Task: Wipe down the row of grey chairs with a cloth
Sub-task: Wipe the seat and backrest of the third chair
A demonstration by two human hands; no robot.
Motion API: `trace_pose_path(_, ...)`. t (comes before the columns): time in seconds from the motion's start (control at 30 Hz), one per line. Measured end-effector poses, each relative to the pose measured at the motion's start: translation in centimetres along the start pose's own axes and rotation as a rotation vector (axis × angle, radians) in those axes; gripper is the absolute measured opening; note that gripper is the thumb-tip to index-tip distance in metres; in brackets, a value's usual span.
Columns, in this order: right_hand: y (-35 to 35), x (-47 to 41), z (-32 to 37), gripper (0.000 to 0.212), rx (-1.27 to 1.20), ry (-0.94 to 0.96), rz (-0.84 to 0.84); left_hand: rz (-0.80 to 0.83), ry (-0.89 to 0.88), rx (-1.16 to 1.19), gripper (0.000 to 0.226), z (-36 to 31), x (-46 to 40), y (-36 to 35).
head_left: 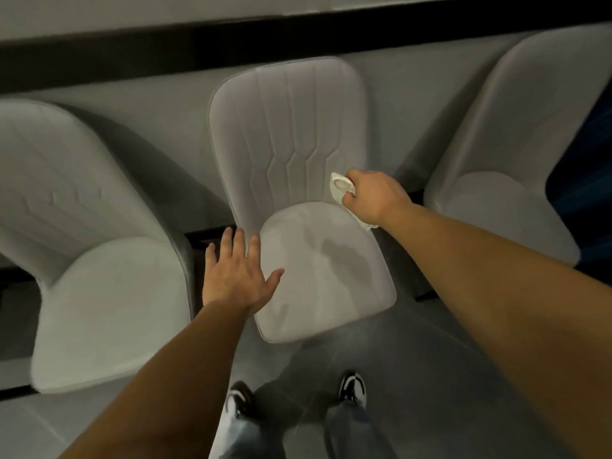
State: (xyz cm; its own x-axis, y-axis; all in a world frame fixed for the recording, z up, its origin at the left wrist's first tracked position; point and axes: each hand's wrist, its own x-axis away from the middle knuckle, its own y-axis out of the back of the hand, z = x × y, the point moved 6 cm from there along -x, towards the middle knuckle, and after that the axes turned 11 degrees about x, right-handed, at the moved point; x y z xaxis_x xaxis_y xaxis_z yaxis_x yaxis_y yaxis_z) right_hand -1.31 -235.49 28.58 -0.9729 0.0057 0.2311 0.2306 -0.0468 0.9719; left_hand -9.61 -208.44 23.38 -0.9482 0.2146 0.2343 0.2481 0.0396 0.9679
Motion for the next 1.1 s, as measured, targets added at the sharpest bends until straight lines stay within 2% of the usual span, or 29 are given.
trace_pose_path(0.17, -4.7, -3.7, -0.1, 0.019, -0.006, 0.056, -0.077, -0.073, 0.132, 0.000, 0.095, 0.6, -2.1, -3.3)
trace_pose_path(0.27, -7.3, -6.0, 0.3, 0.021, 0.014, 0.063, -0.144, -0.072, 0.119, 0.010, 0.097, 0.8, -3.7, -6.9)
trace_pose_path(0.47, -13.3, -10.8, 2.2, 0.027, 0.107, 0.142, -0.338, -0.157, 0.252, 0.115, 0.102, 2.2, -7.8, -15.5)
trace_pose_path(0.53, -17.5, -12.2, 3.5, 0.035, 0.150, 0.204, -0.256, -0.163, 0.267, 0.135, 0.101, 2.9, -9.2, -18.7)
trace_pose_path(0.63, -26.8, -13.0, 5.5, 0.049, 0.183, 0.343, 0.102, -0.205, 0.386, 0.240, 0.103, 5.0, -11.0, -23.5)
trace_pose_path(0.67, -29.5, -13.0, 5.9, 0.053, 0.200, 0.371, 0.150, -0.224, 0.435, 0.293, 0.103, 5.8, -11.6, -24.8)
trace_pose_path(0.8, -34.3, -14.7, 6.2, 0.059, 0.168, 0.362, -0.054, -0.251, 0.428, 0.316, 0.103, 6.9, -13.8, -29.3)
trace_pose_path(0.9, -36.2, -16.6, 6.6, 0.059, 0.183, 0.343, -0.093, -0.291, 0.495, 0.425, 0.102, 8.2, -15.9, -31.3)
trace_pose_path(1.0, -37.2, -17.4, 7.2, 0.058, 0.187, 0.327, -0.211, -0.351, 0.532, 0.496, 0.102, 9.0, -18.0, -32.1)
trace_pose_path(1.1, -38.3, -18.0, 8.5, 0.064, 0.156, 0.351, -0.238, -0.399, 0.530, 0.646, 0.086, 9.2, -19.2, -32.9)
